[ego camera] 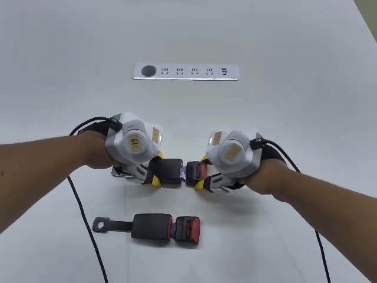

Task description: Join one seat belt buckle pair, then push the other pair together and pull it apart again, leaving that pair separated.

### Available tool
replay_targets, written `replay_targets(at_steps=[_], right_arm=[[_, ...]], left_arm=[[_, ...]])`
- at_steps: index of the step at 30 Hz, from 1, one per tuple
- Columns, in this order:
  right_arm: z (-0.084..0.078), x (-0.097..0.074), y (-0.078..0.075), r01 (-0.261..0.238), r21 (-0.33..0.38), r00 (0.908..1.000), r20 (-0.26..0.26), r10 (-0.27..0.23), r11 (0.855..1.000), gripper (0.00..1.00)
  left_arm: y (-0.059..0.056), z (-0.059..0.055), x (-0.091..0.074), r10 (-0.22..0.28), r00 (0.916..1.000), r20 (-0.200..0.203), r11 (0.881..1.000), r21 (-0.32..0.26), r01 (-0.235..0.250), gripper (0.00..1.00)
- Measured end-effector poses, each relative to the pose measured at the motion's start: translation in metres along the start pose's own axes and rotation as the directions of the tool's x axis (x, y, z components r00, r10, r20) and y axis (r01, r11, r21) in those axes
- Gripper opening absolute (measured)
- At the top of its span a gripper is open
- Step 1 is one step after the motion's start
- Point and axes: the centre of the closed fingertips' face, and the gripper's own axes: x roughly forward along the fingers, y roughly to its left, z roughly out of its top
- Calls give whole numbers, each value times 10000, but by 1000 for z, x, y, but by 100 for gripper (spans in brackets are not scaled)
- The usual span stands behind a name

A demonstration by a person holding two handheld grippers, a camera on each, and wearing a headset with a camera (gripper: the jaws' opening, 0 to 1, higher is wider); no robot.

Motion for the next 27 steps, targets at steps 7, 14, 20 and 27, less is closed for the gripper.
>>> replay_targets(at_steps=[7, 14, 20, 27], right_arm=[[0, 0, 0, -6, -110, 10000, 18, 6, 9999, 33], [-11, -8, -1, -15, -122, 9999, -105, 14, 9999, 33], [-15, -10, -1, -36, -178, 10000, -30, 36, 9998, 33], [-21, -15, -1, -23, -167, 10000, 66, 24, 9999, 34]], left_arm=[[0, -1, 0, -22, 10000, 6, 10000, 11, 22, 33], [0, -2, 0, -14, 10000, 37, 10000, 1, 14, 33], [0, -2, 0, -33, 10000, 12, 10000, 59, 32, 33], [0, -2, 0, -29, 10000, -28, 10000, 43, 29, 33]])
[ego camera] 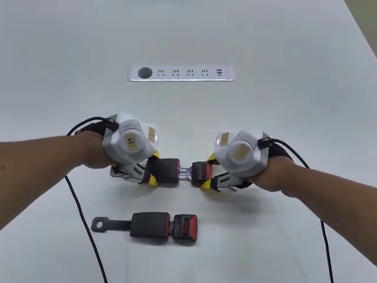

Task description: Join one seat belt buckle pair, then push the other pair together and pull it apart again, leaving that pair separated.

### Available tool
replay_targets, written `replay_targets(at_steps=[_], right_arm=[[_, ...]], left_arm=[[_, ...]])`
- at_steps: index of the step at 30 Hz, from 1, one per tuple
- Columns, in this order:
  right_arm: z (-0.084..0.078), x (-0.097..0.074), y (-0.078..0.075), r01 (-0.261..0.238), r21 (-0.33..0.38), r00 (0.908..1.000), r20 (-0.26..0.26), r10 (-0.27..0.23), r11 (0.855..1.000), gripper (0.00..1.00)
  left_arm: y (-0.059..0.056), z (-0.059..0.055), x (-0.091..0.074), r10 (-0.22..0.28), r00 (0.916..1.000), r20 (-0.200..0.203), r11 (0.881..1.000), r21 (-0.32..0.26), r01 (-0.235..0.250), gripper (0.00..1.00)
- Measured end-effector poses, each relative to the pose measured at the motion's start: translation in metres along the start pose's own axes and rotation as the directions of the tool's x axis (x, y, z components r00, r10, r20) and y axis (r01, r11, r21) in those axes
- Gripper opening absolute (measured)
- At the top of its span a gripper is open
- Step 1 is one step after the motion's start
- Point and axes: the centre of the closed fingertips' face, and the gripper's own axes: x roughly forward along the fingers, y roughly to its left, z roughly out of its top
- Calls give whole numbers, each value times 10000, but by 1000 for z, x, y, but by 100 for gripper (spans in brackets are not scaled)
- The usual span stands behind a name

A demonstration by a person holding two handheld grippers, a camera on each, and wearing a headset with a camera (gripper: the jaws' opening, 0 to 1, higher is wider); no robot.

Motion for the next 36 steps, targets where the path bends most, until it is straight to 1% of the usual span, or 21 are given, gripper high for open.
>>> replay_targets(at_steps=[10, 14, 22, 27, 31, 36], right_arm=[[-15, -13, 0, 27, 145, 10000, 91, -28, 9999, 34], [-22, -18, -1, 9, 152, 10000, 9, -9, 9999, 34], [-34, -26, -4, 29, 213, 10000, 9, -29, 9998, 34], [-43, -34, -5, 69, 303, 10000, -6, -69, 9995, 34], [-49, -38, -5, 97, 300, 9999, -32, -96, 9995, 34], [-56, -41, -5, 158, 355, 9998, 89, -161, 9992, 34]], left_arm=[[0, 0, 0, 19, 10000, -26, 10000, -53, -20, 33], [1, 0, 0, 11, 10000, -20, 10000, -70, -11, 33], [0, 0, 0, 5, 10000, -33, 10000, -74, -5, 33], [0, 0, 0, 25, 10000, -41, 10000, -80, -26, 33], [0, 0, 0, 25, 10000, -45, 10000, -91, -26, 33], [0, 0, 0, 11, 10000, -54, 10000, -79, -11, 33]])
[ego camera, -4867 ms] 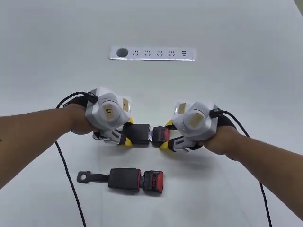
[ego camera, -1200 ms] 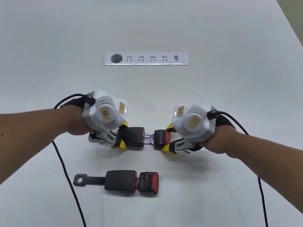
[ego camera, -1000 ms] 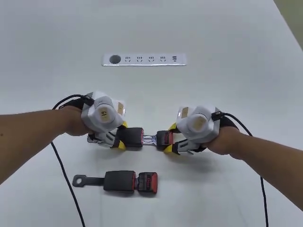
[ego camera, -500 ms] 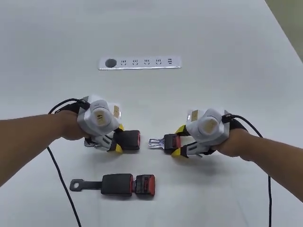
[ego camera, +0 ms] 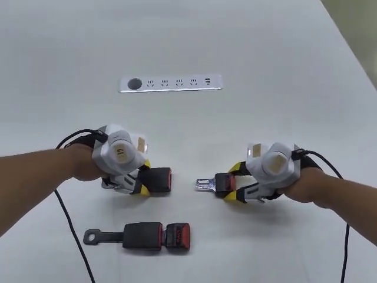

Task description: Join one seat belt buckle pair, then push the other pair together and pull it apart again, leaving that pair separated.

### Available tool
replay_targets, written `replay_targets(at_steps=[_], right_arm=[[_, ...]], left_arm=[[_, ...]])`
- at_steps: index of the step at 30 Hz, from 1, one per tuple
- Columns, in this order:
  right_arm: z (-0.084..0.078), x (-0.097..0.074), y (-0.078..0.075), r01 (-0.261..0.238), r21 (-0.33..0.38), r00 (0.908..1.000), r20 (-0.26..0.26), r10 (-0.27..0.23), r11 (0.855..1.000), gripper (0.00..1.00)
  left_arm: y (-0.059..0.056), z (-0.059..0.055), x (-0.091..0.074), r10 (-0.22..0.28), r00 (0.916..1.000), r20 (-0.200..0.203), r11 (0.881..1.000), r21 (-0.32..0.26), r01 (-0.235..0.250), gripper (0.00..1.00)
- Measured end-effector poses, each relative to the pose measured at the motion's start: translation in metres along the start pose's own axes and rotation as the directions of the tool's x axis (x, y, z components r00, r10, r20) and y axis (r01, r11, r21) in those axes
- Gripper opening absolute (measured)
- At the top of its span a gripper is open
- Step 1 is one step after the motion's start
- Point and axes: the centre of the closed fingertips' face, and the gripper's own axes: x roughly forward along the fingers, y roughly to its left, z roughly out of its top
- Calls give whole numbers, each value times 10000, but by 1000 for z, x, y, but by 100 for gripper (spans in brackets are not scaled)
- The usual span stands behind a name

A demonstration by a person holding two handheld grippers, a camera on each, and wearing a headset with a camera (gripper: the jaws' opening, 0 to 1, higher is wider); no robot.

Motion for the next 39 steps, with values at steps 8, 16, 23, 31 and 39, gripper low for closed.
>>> replay_targets(at_steps=[8, 16, 23, 31, 39], right_arm=[[-12, -11, 0, 81, 148, 10000, -44, -80, 9999, 35], [-23, -20, 0, 42, 134, 9999, -144, -40, 9999, 35], [-28, -25, 0, 46, 148, 9998, -193, -43, 9999, 35], [-30, -28, -1, 115, 216, 9997, -213, -110, 9997, 35], [-35, -31, -3, 169, 328, 9997, -194, -163, 9993, 35]], left_arm=[[0, 0, 0, -1, 10000, -4, 10000, 19, 1, 33], [0, 0, 0, -18, 10000, 14, 10000, 22, 18, 33], [0, 0, 0, -26, 10000, 33, 10000, 39, 26, 34], [0, 1, 0, -24, 9999, 123, 10000, 22, 24, 34], [-1, 1, -1, -27, 9999, 140, 10000, 37, 27, 34]])
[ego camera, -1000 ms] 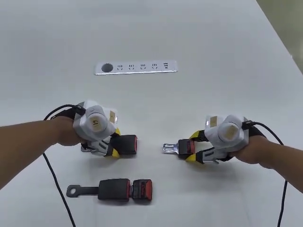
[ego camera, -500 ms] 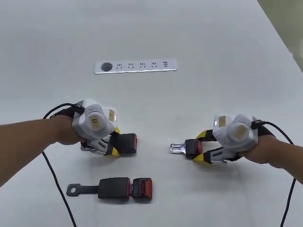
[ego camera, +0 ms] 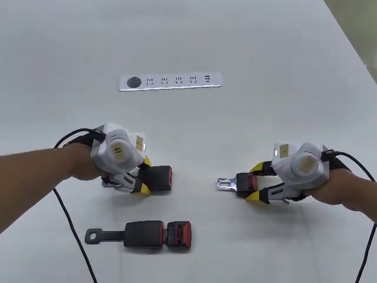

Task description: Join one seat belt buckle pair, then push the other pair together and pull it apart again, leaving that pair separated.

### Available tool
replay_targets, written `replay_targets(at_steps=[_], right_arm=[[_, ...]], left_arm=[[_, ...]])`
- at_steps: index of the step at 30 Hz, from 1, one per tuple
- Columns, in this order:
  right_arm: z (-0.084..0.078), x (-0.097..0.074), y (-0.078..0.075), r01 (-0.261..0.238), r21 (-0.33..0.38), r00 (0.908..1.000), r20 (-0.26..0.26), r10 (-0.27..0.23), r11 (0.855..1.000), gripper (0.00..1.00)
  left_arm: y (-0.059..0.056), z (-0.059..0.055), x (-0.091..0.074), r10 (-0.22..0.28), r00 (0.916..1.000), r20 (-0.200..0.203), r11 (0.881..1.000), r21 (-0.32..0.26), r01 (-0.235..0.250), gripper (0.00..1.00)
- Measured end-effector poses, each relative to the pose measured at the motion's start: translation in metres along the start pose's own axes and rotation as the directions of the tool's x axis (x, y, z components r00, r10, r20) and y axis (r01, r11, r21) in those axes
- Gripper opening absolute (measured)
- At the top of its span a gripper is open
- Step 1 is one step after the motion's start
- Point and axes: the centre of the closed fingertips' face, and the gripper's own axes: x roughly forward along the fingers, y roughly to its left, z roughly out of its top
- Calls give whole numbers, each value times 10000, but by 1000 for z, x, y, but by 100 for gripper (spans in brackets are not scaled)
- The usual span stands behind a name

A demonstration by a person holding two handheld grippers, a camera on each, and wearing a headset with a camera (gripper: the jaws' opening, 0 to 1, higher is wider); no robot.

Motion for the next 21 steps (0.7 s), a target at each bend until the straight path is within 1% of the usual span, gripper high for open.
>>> replay_targets(at_steps=[7, 9, 11, 12, 13, 14, 15, 16, 17, 18, 19, 20, 21], right_arm=[[1, 2, 0, 22, -30, 10000, 68, -22, 10000, 36], [1, 1, 0, 133, -7, 9999, 52, -133, 9999, 36], [1, 1, 0, 288, 173, 9996, 72, -289, 9994, 37], [3, -1, -1, 456, 379, 9984, 308, -468, 9982, 39], [5, -2, -2, 495, 457, 9976, 464, -516, 9977, 42], [8, -4, -3, 588, 574, 9960, 643, -625, 9966, 45], [11, -9, -6, 812, 635, 9930, 808, -862, 9947, 49], [12, -12, -10, 1033, 745, 9898, 902, -1099, 9919, 52], [12, -13, -11, 1103, 924, 9883, 955, -1191, 9896, 55], [16, -16, -14, 1317, 1118, 9825, 1172, -1447, 9850, 61], [17, -18, -15, 1464, 1227, 9784, 1286, -1620, 9816, 65], [19, -19, -16, 1593, 1371, 9745, 1368, -1780, 9777, 69], [22, -22, -16, 1771, 1550, 9679, 1513, -2006, 9719, 70]], left_arm=[[0, 0, 0, -29, 10000, -33, 10000, 34, 29, 34], [0, 0, 0, -52, 9999, -99, 9999, 108, 53, 34], [0, 0, 0, -49, 9998, -180, 10000, 80, 51, 34], [-1, 0, 0, -63, 9998, -191, 10000, 26, 63, 35], [-5, 1, 0, -215, 9995, -240, 9994, -279, 209, 37], [-7, 1, -1, -318, 9991, -264, 9986, -421, 307, 41], [-9, 4, -3, -342, 9994, -87, 9985, -439, 338, 45], [-9, 6, -5, -307, 9995, 5, 9986, -433, 307, 47], [-9, 6, -7, -216, 9998, 45, 9988, -449, 218, 48], [-8, 7, -10, -72, 9999, 90, 9986, -515, 76, 49], [-7, 9, -14, 162, 9995, 278, 9961, -875, -137, 50], [-6, 11, -17, 312, 9986, 438, 9924, -1202, -258, 54], [-4, 13, -22, 568, 9962, 665, 9859, -1610, -454, 58]])
